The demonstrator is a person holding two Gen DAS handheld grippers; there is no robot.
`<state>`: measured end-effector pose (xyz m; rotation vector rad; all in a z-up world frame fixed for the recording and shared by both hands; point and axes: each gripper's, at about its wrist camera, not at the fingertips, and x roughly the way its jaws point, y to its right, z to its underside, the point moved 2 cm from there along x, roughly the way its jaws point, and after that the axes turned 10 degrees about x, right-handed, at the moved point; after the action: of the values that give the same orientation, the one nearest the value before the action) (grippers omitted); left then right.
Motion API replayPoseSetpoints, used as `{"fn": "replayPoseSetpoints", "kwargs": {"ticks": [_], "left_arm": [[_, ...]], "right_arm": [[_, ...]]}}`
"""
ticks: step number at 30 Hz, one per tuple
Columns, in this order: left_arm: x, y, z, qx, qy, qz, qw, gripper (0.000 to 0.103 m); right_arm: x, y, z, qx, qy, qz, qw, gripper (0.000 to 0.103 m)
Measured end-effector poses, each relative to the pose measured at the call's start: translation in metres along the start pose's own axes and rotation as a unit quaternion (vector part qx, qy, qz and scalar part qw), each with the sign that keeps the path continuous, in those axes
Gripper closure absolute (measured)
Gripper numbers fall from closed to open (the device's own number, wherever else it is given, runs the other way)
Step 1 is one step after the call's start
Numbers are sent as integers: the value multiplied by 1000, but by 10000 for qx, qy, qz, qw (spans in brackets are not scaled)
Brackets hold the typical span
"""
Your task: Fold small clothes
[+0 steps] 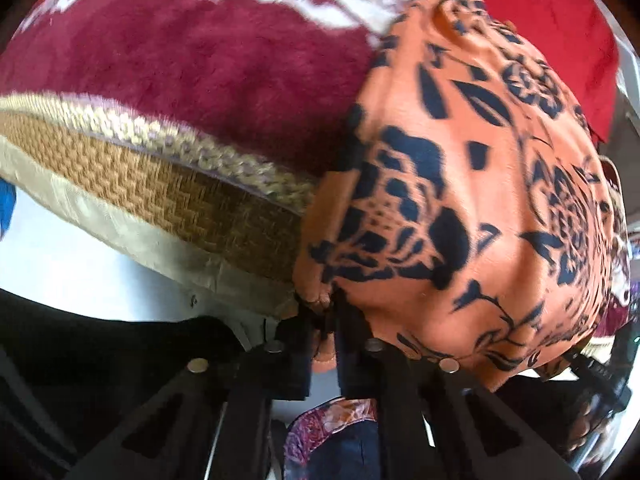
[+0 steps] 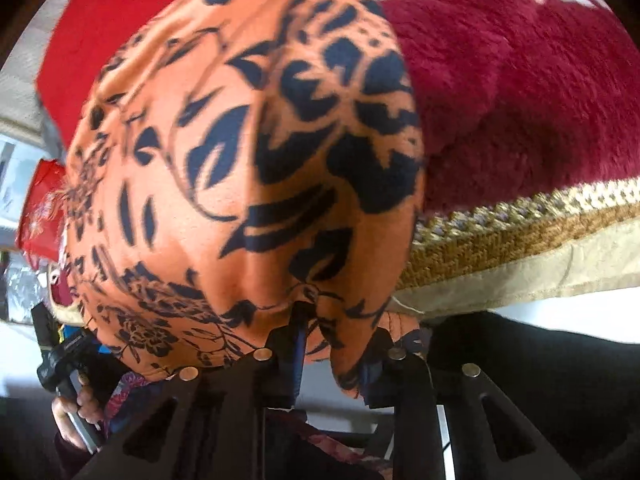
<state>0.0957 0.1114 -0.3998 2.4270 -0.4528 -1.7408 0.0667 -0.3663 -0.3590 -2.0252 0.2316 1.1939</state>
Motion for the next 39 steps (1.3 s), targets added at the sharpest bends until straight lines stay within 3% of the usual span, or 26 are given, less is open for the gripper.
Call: {"fn": "replayPoseSetpoints", "kwargs": {"ticks": [3, 5, 12, 17, 20, 24, 27, 30, 32, 34, 35, 36, 38, 39], "left_arm": [[-22, 16, 0, 222, 310, 179, 9991, 97], [-45, 28, 1, 541, 530, 314, 9966, 97], [-129, 57, -35, 954, 1220, 1276, 9797, 97], [-156, 56, -80, 1228, 1682, 1042, 9725, 97], [-134, 48, -97, 1043, 1475, 951, 9789, 97], [-90, 35, -89, 890, 904, 641, 9898, 97], [-71, 32, -80, 886, 725, 451, 9924, 96], [-65, 33, -75, 1040, 654, 425, 9915, 80], [-63, 34, -73, 1152, 667, 388, 9903, 50], [-61, 37, -71, 1281, 719, 436, 9882, 45], [-61, 38, -71, 1314, 704, 483, 9876, 45], [-59, 39, -70, 1351, 680, 566, 9869, 45], [-59, 40, -70, 1409, 673, 590, 9860, 45], [-60, 40, -69, 1464, 671, 574, 9853, 45]], "right_arm": [[-14, -14, 7, -321, 109, -131, 9993, 93], [-29, -20, 12, -500, 161, -181, 9985, 93], [-108, -48, 4, -757, 459, -1521, 9844, 94], [-146, -68, -28, -665, 831, -2413, 9646, 93], [-136, -73, -45, -492, 928, -2462, 9635, 93], [-88, -66, -60, -49, 519, -2253, 9729, 93], [-56, -58, -60, 147, 228, -1991, 9796, 93], [-51, -53, -55, 275, 173, -1994, 9794, 90], [-52, -52, -53, 261, 129, -1928, 9808, 89], [-56, -52, -51, 211, 121, -1843, 9826, 84], [-58, -53, -49, 166, 127, -1729, 9847, 73], [-61, -49, -47, 129, 108, -1653, 9861, 56], [-55, -54, -42, 89, 66, -1698, 9854, 34], [-56, -54, -40, 76, 115, -1750, 9845, 34]]}}
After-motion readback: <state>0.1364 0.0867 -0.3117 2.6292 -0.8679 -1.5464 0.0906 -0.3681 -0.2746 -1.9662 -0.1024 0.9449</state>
